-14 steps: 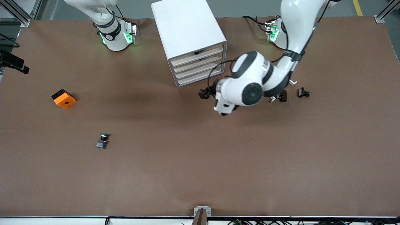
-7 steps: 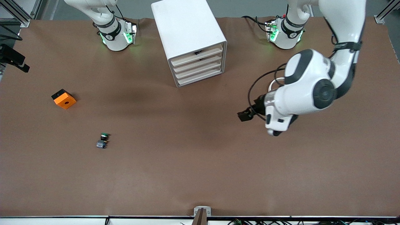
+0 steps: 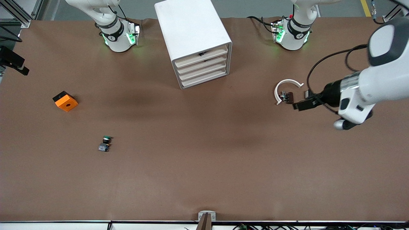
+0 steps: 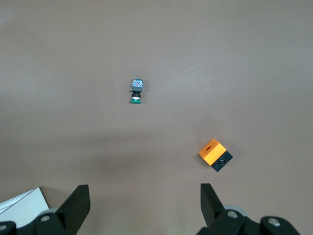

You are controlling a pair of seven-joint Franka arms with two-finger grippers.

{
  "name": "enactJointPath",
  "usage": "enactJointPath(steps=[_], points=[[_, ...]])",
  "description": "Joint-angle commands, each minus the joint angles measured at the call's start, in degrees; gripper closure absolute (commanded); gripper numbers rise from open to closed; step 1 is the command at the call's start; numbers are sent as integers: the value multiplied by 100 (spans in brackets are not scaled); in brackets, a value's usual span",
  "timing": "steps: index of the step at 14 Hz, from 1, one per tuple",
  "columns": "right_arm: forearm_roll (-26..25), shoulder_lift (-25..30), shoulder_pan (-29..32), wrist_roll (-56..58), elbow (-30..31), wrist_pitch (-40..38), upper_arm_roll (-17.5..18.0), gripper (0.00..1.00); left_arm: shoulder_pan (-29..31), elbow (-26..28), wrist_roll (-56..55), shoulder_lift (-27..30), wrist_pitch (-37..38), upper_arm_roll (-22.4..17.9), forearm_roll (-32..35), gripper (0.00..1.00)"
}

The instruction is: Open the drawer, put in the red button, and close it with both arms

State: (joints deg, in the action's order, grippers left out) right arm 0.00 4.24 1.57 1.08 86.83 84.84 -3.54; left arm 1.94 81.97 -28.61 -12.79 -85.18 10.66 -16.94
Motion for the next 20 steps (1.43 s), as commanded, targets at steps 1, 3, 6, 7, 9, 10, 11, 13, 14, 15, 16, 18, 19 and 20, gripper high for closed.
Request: enactJointPath(steps=[1,3,6,7,9,10,11,13,14,15,16,18,19,20], points=[[8,235,2,24,220,59,-42,0,-403,353,1160,766,492,-982,103,0],[8,244,-7,24,220,33,-42,0,-510,888,2040,1416,503,-1276,705,0],[8,270,-7,24,229,-64,-42,0,-458,1416,2614,1875,109,-1277,1315,0],[8,270,-7,24,229,-82,-33,0,-458,1635,2693,1989,-171,-1268,1472,0],[8,270,-7,33,229,-65,-33,0,-475,1804,2808,2043,-664,-1242,1649,0],[8,270,-16,33,229,-56,-33,0,-493,1744,2817,1991,-832,-1241,1650,0],[8,270,-16,33,229,-56,-33,0,-501,1630,2817,1912,-938,-1241,1650,0],[8,261,-7,33,229,-56,-33,0,-510,1262,2817,1632,-965,-1241,1658,0],[8,261,-7,33,229,-56,-33,0,-502,981,2826,1430,-956,-1241,1650,0],[8,261,-7,33,229,-56,-33,0,-545,778,2817,1254,-956,-1241,1658,0],[8,261,-7,33,229,-56,-33,0,-580,654,2800,1113,-956,-1241,1658,0],[8,261,10,33,229,-56,-42,0,-729,443,2756,910,-956,-1224,1658,0],[8,261,10,33,229,-64,-42,0,-765,355,2773,892,-956,-1224,1676,0],[8,253,19,33,229,-56,-42,0,-739,354,2782,892,-956,-1215,1667,0]])
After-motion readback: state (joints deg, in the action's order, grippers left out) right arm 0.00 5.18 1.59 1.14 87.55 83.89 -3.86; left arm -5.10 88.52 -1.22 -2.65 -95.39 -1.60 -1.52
